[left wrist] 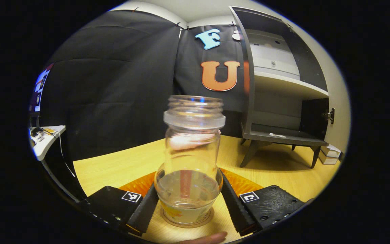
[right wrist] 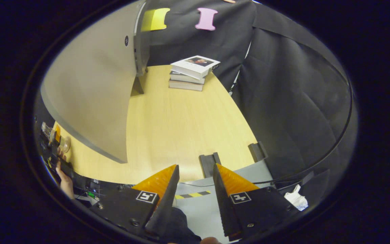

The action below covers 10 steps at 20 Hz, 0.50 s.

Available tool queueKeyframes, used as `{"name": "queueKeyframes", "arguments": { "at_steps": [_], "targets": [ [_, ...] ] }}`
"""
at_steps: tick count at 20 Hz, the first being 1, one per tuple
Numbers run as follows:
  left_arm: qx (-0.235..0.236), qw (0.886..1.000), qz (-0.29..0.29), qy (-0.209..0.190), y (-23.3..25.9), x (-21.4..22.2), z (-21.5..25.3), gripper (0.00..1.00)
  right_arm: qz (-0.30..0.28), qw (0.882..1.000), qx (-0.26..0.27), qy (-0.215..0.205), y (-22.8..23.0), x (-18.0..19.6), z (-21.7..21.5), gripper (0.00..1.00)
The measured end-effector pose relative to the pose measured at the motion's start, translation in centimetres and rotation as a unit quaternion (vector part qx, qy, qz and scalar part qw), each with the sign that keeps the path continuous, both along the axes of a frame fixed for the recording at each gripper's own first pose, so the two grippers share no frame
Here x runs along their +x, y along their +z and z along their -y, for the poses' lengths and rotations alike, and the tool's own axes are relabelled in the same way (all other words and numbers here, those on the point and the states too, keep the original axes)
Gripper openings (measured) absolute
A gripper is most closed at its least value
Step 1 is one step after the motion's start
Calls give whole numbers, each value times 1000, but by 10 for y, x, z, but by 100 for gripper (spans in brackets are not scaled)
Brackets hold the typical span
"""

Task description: Open the cabinet door with the right hand, grasp the bottle in the cabinet with the left hand and place it on the coaster, then close the cabinet door with the right hand.

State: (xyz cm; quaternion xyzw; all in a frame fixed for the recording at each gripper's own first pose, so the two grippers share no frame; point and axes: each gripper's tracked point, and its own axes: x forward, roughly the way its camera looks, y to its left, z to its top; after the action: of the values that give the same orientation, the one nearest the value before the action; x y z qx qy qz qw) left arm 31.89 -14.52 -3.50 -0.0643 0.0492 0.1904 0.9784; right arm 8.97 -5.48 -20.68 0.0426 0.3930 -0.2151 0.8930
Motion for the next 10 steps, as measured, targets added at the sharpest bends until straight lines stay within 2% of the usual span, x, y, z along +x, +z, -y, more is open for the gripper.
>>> {"name": "queueKeyframes", "arguments": {
  "at_steps": [2, 4, 5, 6, 7, 9, 10],
  "targets": [
    [11, 1000, -1, -2, 2, 1, -2, 96, -10, 1000, -3, 9, -6, -6, -2, 64],
    [11, 1000, 4, 0, 8, -2, -5, 96, -12, 1000, 4, 5, -9, -11, 0, 65],
    [14, 1000, 7, 5, 13, -4, -7, 96, -8, 1000, 8, -4, -9, -14, 2, 69],
    [23, 1000, 14, 12, 21, -8, -10, 96, -4, 1000, 12, -13, -12, -17, 4, 65],
    [34, 999, 25, 14, 30, -9, -13, 96, -7, 1000, 17, -18, -17, -21, 4, 65],
    [49, 998, 41, -3, 47, -8, -7, 95, -22, 999, 22, -15, -31, -31, 1, 65],
    [54, 998, 44, -8, 52, -11, -5, 95, -27, 999, 25, -10, -37, -34, -2, 68]
  ]
}}
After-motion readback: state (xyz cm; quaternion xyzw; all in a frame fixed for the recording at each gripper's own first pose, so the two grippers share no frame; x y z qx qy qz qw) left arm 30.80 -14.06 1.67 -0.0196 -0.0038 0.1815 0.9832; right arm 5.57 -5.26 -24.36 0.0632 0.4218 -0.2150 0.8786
